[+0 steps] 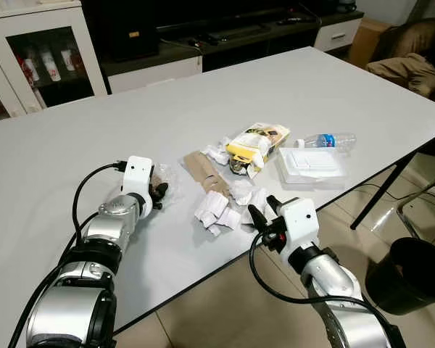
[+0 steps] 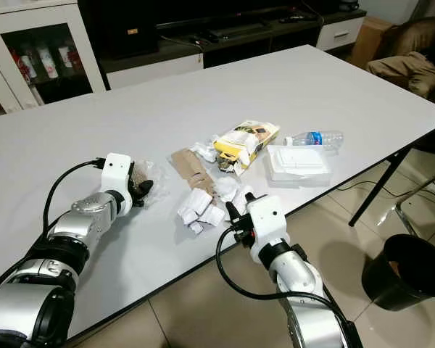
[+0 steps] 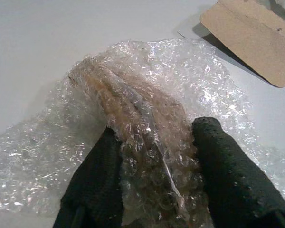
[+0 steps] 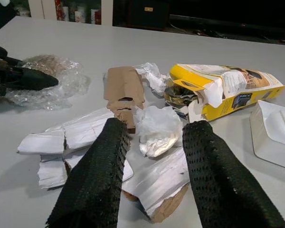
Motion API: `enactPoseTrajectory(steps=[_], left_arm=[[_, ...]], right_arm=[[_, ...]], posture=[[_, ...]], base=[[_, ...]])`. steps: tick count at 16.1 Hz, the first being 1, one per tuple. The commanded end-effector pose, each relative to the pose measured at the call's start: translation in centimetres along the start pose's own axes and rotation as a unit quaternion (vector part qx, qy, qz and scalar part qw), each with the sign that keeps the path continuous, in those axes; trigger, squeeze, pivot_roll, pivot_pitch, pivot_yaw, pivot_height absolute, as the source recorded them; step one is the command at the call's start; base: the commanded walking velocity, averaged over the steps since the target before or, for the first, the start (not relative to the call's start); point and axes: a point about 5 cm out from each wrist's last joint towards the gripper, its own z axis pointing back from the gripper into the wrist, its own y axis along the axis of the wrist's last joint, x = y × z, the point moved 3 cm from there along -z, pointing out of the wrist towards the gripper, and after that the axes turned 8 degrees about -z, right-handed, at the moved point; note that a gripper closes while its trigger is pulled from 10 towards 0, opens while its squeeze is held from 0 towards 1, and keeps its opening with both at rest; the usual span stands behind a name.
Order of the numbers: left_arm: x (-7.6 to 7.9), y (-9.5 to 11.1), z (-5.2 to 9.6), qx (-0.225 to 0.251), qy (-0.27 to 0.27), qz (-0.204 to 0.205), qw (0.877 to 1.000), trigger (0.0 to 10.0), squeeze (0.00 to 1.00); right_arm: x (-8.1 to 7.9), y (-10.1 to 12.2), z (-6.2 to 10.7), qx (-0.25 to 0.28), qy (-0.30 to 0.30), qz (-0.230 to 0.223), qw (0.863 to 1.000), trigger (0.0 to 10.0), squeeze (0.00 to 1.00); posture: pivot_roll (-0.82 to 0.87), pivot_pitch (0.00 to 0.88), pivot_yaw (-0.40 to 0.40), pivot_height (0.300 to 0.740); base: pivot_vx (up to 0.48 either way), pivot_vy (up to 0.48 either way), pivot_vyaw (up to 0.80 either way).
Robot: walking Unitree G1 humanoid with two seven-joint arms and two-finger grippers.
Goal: Picking trash to rubbish bin
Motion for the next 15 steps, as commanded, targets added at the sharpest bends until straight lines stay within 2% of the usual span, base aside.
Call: enactPoseTrajectory(steps=[1, 3, 5, 6, 7, 8, 9, 11, 12, 13, 14, 15], left_arm=[[0.3, -4.1, 0.4, -0.072, -0.006, 0.003, 0.997, 0.0, 0.00], [-0.1, -3.7, 0.6, -0.054, -0.004, 0.021, 0.998, 0.0, 0.00], [-3.0, -1.8, 1.7, 0.005, 0.045, -0.014, 0.999, 0.0, 0.00], [-4.0, -1.0, 2.4, 0.026, 0.054, -0.010, 0.998, 0.0, 0.00], [-5.1, 0.1, 3.4, 0.056, 0.061, -0.004, 0.997, 0.0, 0.00], [-5.3, 0.4, 3.7, 0.064, 0.060, -0.004, 0.996, 0.0, 0.00], [-5.3, 1.0, 4.4, 0.078, 0.046, 0.002, 0.996, 0.0, 0.00], [-5.5, 2.0, 5.7, 0.112, 0.034, -0.021, 0.993, 0.0, 0.00], [-5.5, 2.6, 6.7, 0.143, 0.028, -0.028, 0.989, 0.0, 0.00], [-5.2, 3.1, 7.5, 0.164, 0.012, -0.025, 0.986, 0.0, 0.00], [-4.0, 3.9, 9.2, 0.193, -0.038, -0.027, 0.980, 0.0, 0.00], [-3.5, 3.9, 9.8, 0.190, -0.053, -0.042, 0.979, 0.0, 0.00]], right_arm=[[0.6, 0.4, -0.2, 0.009, -0.011, 0.003, 1.000, 10.0, 0.00], [1.2, 0.5, -0.8, 0.004, -0.021, 0.002, 1.000, 10.0, 0.00], [1.6, 1.5, -2.3, 0.012, 0.001, 0.010, 1.000, 10.0, 0.00], [1.6, 1.9, -2.8, 0.013, 0.015, 0.005, 1.000, 10.0, 0.00], [1.5, 2.4, -3.5, 0.012, 0.040, 0.001, 0.999, 10.0, 0.16], [1.4, 2.5, -3.7, 0.010, 0.051, 0.003, 0.999, 10.0, 0.16], [1.1, 2.7, -4.0, 0.004, 0.075, 0.003, 0.997, 10.0, 1.00], [0.2, 4.5, -4.3, 0.025, 0.158, 0.024, 0.987, 10.0, 1.00], [-0.1, 6.1, -3.9, 0.040, 0.228, 0.041, 0.972, 10.0, 1.00], [0.0, 6.4, -3.6, 0.036, 0.253, 0.052, 0.965, 10.0, 1.00], [0.1, 6.5, -2.8, 0.012, 0.302, 0.074, 0.950, 10.0, 1.00], [0.3, 6.2, -2.4, -0.009, 0.327, 0.085, 0.941, 10.0, 1.00]], posture=[[-0.10, 0.000, -0.013, 0.740], [-0.11, 0.000, -0.013, 0.740], [-0.09, 0.000, -0.020, 0.740], [-0.08, 0.000, -0.024, 0.740], [-0.08, 0.000, -0.027, 0.740], [-0.08, 0.000, -0.027, 0.740], [-0.07, 0.000, -0.032, 0.740], [-0.07, 0.000, -0.034, 0.740], [-0.06, 0.000, -0.048, 0.740], [-0.06, 0.000, -0.048, 0.740], [-0.05, 0.000, -0.054, 0.740], [-0.05, 0.000, -0.054, 0.740]], base=[[0.000, 0.000, 0.00], [0.000, 0.000, 0.00], [0.000, 0.000, 0.00], [0.000, 0.000, 0.00], [0.000, 0.000, 0.00], [0.000, 0.000, 0.00], [0.000, 0.000, 0.00], [0.000, 0.000, 0.00], [0.000, 0.000, 0.00], [0.000, 0.000, 0.00], [0.000, 0.000, 0.00], [0.000, 0.000, 0.00]])
